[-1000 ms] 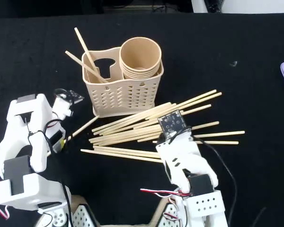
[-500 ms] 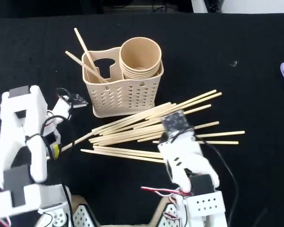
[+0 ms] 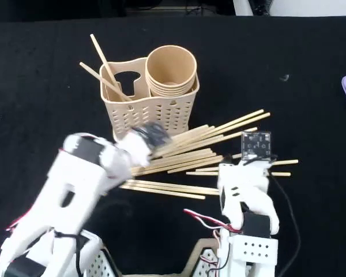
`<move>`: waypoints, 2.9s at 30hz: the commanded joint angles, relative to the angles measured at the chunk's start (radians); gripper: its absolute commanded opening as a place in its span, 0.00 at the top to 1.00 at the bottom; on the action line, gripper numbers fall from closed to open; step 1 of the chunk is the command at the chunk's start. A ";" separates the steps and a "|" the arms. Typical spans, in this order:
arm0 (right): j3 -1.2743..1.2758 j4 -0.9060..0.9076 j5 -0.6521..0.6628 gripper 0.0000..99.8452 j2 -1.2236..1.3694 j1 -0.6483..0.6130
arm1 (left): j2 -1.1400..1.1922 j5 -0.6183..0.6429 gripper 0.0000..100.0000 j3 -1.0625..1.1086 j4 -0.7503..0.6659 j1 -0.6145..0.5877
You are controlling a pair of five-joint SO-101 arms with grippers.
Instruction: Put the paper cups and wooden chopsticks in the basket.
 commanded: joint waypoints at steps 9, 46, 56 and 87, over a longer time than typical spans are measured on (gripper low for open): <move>-0.054 -0.031 -0.006 0.83 -0.015 0.023 | 0.319 0.051 0.97 -0.051 -0.153 0.097; -0.054 -0.029 -0.005 0.83 -0.015 0.023 | 0.522 0.048 0.86 -0.050 -0.307 0.117; -0.054 -0.031 -0.003 0.83 -0.015 0.021 | 0.512 0.052 0.97 -0.058 -0.221 0.209; -0.054 -0.031 -0.003 0.83 -0.015 0.021 | 0.523 0.048 0.97 -0.180 -0.060 0.156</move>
